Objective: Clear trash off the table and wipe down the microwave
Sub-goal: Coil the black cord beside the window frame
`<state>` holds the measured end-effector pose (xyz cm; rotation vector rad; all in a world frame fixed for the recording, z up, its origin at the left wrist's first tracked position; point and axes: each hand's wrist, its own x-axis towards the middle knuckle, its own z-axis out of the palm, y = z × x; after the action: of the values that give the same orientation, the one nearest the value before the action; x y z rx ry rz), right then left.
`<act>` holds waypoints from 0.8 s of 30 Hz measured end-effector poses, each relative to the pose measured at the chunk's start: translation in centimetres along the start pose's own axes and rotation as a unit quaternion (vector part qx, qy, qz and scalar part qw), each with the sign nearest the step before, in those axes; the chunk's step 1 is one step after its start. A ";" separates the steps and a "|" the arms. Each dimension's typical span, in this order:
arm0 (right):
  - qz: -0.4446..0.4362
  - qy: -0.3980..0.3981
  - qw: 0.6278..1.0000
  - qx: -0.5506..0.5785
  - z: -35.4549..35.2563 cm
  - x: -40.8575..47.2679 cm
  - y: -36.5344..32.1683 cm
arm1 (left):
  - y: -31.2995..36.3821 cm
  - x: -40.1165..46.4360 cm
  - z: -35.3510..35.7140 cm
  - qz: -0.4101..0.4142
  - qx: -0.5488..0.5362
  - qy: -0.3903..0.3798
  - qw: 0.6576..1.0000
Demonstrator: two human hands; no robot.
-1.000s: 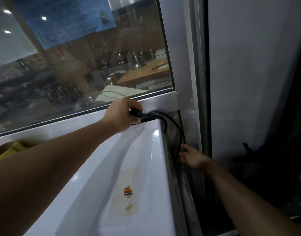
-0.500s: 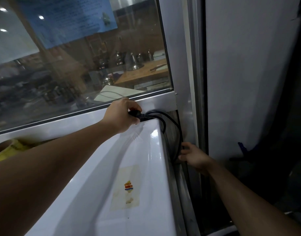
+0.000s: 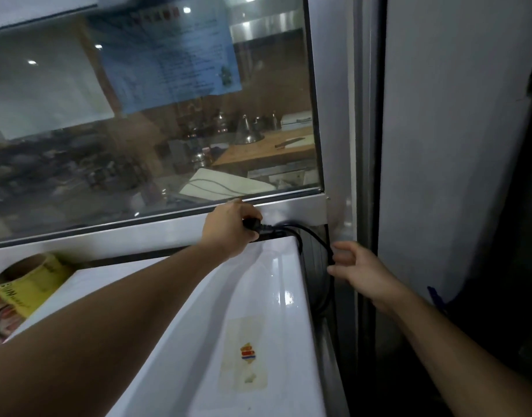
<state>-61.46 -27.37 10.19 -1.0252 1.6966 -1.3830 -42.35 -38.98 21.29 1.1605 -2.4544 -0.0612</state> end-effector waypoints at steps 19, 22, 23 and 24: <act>0.020 0.028 0.999 -0.002 0.4 0.0 -0.6 | -1.3 -1.1 1.4 0.040 0.077 0.023 0.996; 0.021 0.023 0.999 0.003 0.3 -0.3 -0.6 | -1.4 -1.5 1.5 0.035 0.057 -0.002 0.998; 0.023 0.022 0.999 0.001 0.3 -0.6 -0.9 | -1.2 -1.7 1.3 0.034 0.055 -0.013 0.998; 0.020 0.020 1.000 0.001 0.3 -0.7 -0.8 | -1.2 -1.9 1.3 0.032 0.050 -0.023 0.998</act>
<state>-60.79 -26.99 10.94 -0.9630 1.7357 -1.3882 -40.90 -38.54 19.18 1.1333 -2.5597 0.0549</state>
